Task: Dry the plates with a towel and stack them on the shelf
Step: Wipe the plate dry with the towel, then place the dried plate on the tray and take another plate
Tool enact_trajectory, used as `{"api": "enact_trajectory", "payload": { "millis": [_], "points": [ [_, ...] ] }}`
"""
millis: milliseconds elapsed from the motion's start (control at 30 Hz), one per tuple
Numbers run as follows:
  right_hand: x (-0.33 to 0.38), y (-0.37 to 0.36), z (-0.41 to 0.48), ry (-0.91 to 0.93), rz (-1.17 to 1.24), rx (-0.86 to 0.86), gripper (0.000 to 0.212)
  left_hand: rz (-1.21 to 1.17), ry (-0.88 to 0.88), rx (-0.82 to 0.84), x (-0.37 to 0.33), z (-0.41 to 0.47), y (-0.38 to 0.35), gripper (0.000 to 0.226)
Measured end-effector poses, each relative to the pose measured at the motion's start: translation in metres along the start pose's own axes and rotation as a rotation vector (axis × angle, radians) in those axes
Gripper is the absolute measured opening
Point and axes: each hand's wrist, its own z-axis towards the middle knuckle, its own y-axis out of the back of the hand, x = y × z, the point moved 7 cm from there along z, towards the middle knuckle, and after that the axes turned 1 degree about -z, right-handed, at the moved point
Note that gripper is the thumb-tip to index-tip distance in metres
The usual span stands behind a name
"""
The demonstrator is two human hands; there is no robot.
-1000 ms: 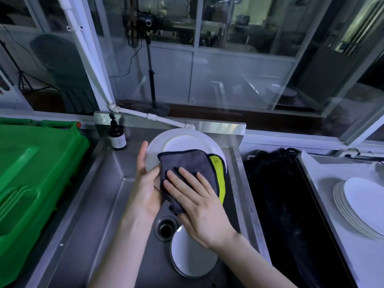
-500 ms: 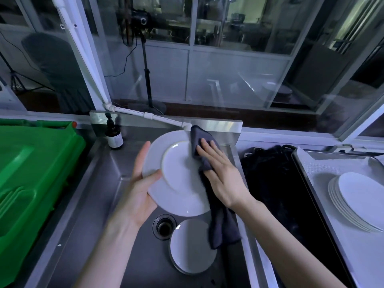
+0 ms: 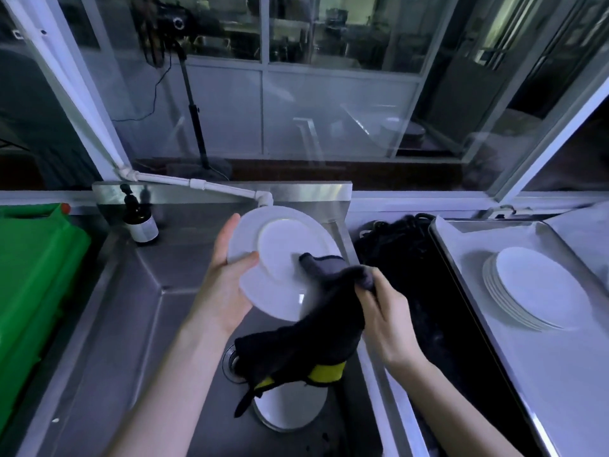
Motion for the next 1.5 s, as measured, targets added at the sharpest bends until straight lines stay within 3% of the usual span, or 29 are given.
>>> {"api": "enact_trajectory", "payload": {
  "millis": [100,300,467,600,667,833,967,1033,1100,1167,1300,1500],
  "points": [
    [-0.001,0.025,0.003,0.043,-0.116,-0.097,0.033,-0.010,0.026,0.001,0.008,0.008,-0.011,0.062],
    [-0.001,0.040,-0.005,0.237,-0.771,0.013,0.052,0.041,0.000,0.064,0.010,0.022,-0.055,0.067],
    [-0.009,0.068,-0.007,0.237,-0.899,-0.090,0.056,-0.024,0.078,0.038,0.027,0.024,-0.091,0.068],
    [-0.008,0.100,-0.007,0.260,-0.937,-0.290,0.029,-0.054,0.181,0.064,0.049,0.019,-0.127,0.065],
    [-0.007,0.119,-0.012,0.304,-0.955,-0.371,0.026,-0.059,0.222,0.057,0.060,0.017,-0.143,0.064],
    [-0.004,0.161,-0.015,0.333,-0.928,-0.501,0.030,-0.125,0.318,-0.018,0.085,0.011,-0.185,0.048],
    [-0.013,0.198,-0.017,0.232,-0.901,-0.561,0.025,-0.166,0.377,-0.054,0.110,0.004,-0.226,0.019],
    [-0.026,0.222,-0.019,0.123,-0.826,-0.590,0.022,-0.159,0.404,0.006,0.123,0.005,-0.247,0.033],
    [-0.046,0.248,-0.022,-0.016,-0.683,-0.616,0.016,-0.020,0.383,0.104,0.136,0.006,-0.268,0.044],
    [-0.066,0.275,-0.027,-0.117,-0.541,-0.651,0.016,0.289,0.229,0.215,0.149,0.007,-0.287,0.035],
    [-0.097,0.326,-0.040,-0.270,-0.346,-0.738,0.045,0.897,-0.140,0.243,0.184,0.016,-0.309,0.036],
    [-0.159,0.379,-0.054,-0.461,-0.290,-0.725,0.048,0.857,-0.045,0.339,0.244,0.021,-0.363,0.047]
  ]
}}
